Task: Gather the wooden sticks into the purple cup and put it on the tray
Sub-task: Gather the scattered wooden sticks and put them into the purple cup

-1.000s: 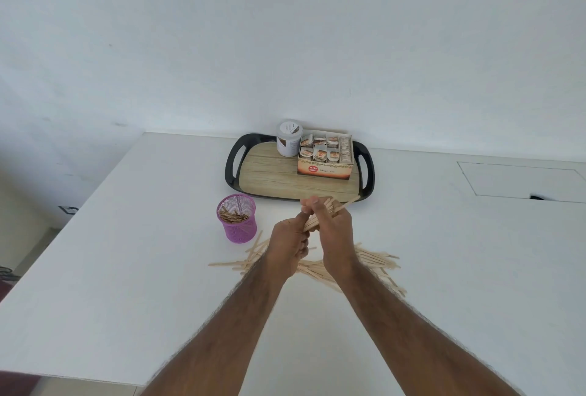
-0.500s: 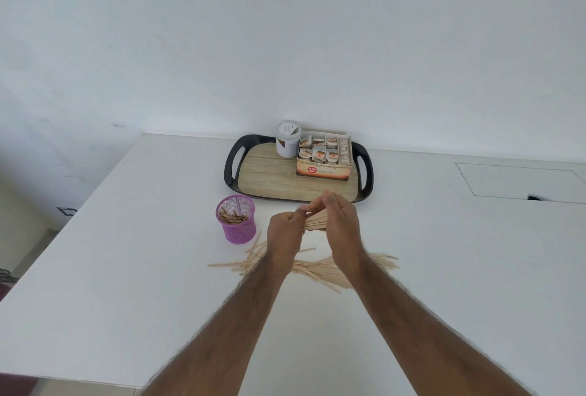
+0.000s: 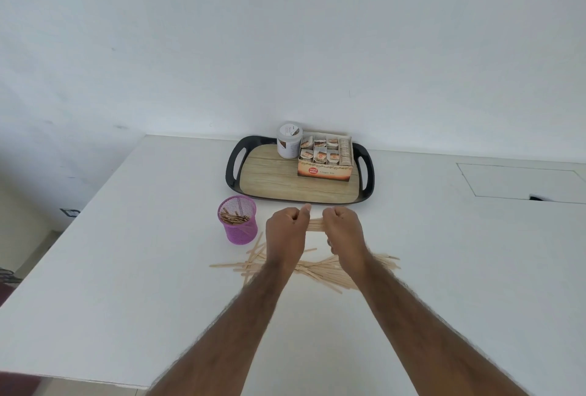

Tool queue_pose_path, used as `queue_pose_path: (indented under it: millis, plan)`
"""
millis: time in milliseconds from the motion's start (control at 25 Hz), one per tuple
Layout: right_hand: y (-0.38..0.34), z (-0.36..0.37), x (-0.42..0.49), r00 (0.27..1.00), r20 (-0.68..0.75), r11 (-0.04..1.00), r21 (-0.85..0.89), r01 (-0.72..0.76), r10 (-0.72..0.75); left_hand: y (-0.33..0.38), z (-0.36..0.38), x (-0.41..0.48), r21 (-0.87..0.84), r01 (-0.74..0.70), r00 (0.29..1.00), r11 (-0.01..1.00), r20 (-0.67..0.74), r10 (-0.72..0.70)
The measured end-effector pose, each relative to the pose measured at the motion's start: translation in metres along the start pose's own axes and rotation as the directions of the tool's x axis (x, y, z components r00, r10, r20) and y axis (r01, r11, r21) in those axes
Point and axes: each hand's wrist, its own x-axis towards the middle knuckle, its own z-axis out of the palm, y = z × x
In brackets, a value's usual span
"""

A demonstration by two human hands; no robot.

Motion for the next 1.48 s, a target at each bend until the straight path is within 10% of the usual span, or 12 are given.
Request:
queue_pose_path:
  millis: [120,240,440,640,1120,1480]
  plan:
    - [-0.008,-0.007,-0.005,0.934,0.118,0.941,-0.03,-0.337,0.338,-0.003,0.002,-0.008,0.123,-0.115,0.992,0.986,-0.031,0.12]
    - [-0.007,-0.011,0.0,0.918,0.167,0.928,0.028,-0.37,0.361,-0.005,0.001,-0.007,0.268,-0.178,0.982,0.947,-0.014,0.188]
    - [0.005,-0.007,0.004,0.974,0.125,0.961,0.183,-0.21,0.189,-0.001,0.001,0.001,-0.033,0.102,0.995,0.994,0.027,-0.101]
    - [0.009,-0.007,0.004,0.998,-0.029,0.995,0.083,0.056,-0.054,-0.004,-0.013,0.012,-0.425,0.489,0.872,0.762,0.245,-0.424]
    - [0.017,0.003,-0.003,0.95,-0.071,0.947,-0.13,0.293,-0.304,0.007,-0.005,0.002,-0.096,0.313,0.929,0.945,0.24,-0.284]
    - [0.015,-0.012,0.0,0.982,0.121,0.989,0.054,0.14,-0.146,-0.004,-0.01,0.003,-0.028,0.272,0.943,0.962,0.206,-0.261]
